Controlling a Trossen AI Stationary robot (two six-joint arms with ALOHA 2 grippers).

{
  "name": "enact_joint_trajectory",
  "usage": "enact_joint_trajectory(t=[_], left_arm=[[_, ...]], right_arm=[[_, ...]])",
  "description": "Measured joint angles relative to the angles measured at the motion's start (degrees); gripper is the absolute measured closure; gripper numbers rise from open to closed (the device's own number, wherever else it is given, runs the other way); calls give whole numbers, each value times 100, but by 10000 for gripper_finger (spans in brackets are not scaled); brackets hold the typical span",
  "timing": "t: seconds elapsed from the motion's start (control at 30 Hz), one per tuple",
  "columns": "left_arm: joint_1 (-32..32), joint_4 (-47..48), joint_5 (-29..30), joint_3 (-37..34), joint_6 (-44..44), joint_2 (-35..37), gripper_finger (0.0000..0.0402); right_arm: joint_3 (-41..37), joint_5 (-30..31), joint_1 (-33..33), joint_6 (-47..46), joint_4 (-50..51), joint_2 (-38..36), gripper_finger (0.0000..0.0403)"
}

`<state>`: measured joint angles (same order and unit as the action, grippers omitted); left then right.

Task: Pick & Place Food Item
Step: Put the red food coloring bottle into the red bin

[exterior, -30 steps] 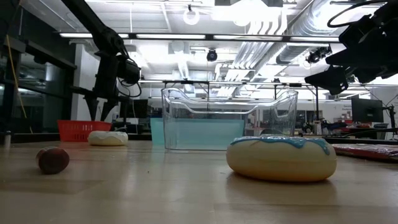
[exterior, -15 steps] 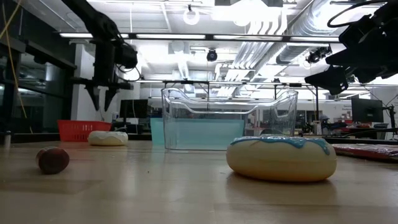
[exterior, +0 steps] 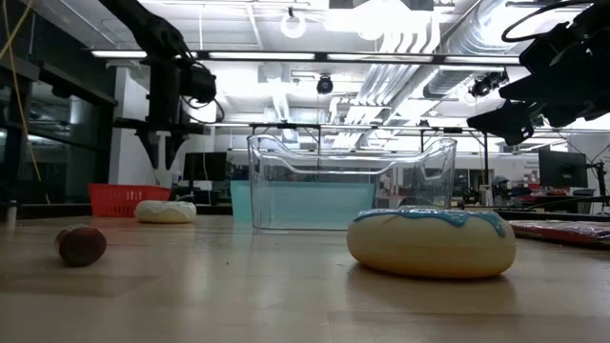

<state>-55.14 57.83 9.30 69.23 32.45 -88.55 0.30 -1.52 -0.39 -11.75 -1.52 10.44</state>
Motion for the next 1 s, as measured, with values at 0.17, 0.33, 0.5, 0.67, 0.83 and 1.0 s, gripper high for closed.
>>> enact_joint_trajectory(t=[0.17, 0.33, 0.5, 0.67, 0.83, 1.0], left_arm=[[386, 2, -618, 2, -568, 0, 287], [947, 0, -708, 2, -610, 0, 287], [1469, 0, -619, 2, -569, 0, 287], [2002, 1, -618, 2, -459, 0, 288], [2511, 2, -618, 2, -301, 0, 288], [3023, 2, -618, 2, -182, 0, 288]], right_arm=[[2, 2, 1, 0, 0, 0, 53], [0, 2, 1, 0, 0, 0, 53], [2, 2, 1, 0, 0, 0, 53], [0, 2, 1, 0, 0, 0, 53], [1, 2, 0, 0, 0, 1, 53], [1, 2, 0, 0, 0, 0, 53]])
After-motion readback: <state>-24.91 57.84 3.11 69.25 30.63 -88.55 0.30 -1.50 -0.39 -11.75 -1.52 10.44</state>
